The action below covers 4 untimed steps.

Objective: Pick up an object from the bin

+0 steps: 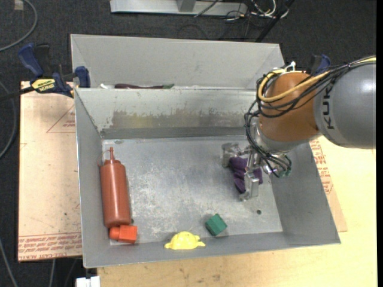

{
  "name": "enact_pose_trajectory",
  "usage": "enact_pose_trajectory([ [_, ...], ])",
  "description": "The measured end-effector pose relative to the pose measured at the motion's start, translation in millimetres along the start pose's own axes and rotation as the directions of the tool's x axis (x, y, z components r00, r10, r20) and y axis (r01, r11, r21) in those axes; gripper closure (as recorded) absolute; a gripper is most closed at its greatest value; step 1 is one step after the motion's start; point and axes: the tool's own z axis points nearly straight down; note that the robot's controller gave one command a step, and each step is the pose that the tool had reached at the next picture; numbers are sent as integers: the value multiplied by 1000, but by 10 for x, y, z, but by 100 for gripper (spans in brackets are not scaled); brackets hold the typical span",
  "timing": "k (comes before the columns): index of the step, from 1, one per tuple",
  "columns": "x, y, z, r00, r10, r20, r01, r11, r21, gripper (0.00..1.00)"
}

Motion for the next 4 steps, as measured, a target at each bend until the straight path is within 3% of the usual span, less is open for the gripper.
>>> enact_pose_trajectory([
  [1, -9, -169, -10, 993, -122, 1, 122, 993, 1, 0],
  [2, -216, -343, 7, 999, -44, 2, 44, 999, 0, 0],
  [3, -250, -511, -24, 988, 156, 3, -156, 988, -1, 0],
  [4, -233, -950, -35, 1000, 16, 7, -16, 1000, 0, 100],
])
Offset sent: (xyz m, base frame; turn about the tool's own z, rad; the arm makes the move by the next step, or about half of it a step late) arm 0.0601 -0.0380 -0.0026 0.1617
